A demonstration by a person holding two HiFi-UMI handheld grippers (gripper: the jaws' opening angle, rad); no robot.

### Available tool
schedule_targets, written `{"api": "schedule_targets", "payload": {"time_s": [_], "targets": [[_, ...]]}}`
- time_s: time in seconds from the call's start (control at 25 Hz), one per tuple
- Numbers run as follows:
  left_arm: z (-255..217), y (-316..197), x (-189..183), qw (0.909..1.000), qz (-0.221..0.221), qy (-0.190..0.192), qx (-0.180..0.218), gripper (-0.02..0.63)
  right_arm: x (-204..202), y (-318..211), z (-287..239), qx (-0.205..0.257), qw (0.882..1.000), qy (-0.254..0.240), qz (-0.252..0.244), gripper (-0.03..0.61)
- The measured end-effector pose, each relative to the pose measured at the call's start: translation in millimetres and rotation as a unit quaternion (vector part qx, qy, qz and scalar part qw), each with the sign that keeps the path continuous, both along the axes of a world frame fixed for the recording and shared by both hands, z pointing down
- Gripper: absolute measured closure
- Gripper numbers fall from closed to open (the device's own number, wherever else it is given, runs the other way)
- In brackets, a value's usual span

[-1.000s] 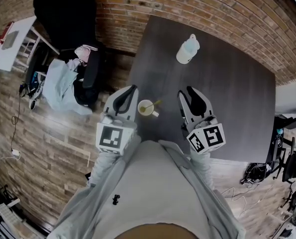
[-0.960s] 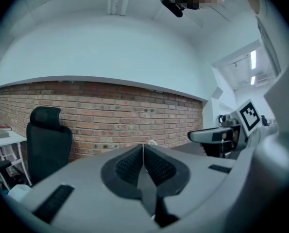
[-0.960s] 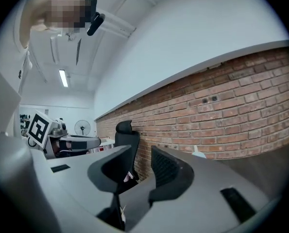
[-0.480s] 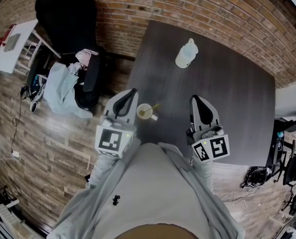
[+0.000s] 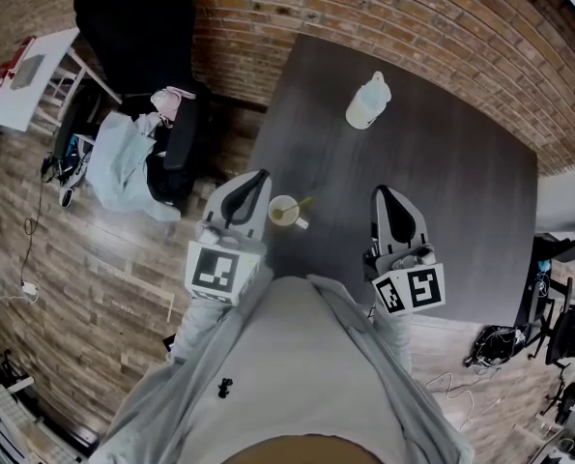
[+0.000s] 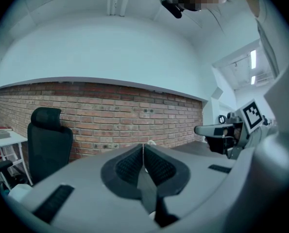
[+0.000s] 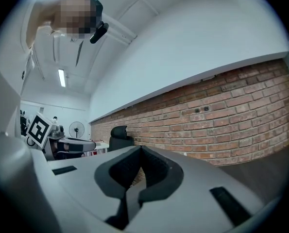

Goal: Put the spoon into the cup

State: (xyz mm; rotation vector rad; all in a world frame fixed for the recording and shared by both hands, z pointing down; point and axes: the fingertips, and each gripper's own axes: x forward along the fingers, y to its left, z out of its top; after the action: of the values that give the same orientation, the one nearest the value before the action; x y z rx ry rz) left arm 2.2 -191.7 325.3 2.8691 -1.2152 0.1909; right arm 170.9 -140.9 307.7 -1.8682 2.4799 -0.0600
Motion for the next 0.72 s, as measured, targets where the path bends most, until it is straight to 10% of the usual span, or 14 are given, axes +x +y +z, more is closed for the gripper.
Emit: {"api": "schedule_targets", "payload": {"time_s": [0.72], "targets": [[4,5,-13,0.9998,-0.019,-0.003,-0.004,0.591,-15,-1,6,-0.011,1.000,0.004,-0.024,0.561]]}}
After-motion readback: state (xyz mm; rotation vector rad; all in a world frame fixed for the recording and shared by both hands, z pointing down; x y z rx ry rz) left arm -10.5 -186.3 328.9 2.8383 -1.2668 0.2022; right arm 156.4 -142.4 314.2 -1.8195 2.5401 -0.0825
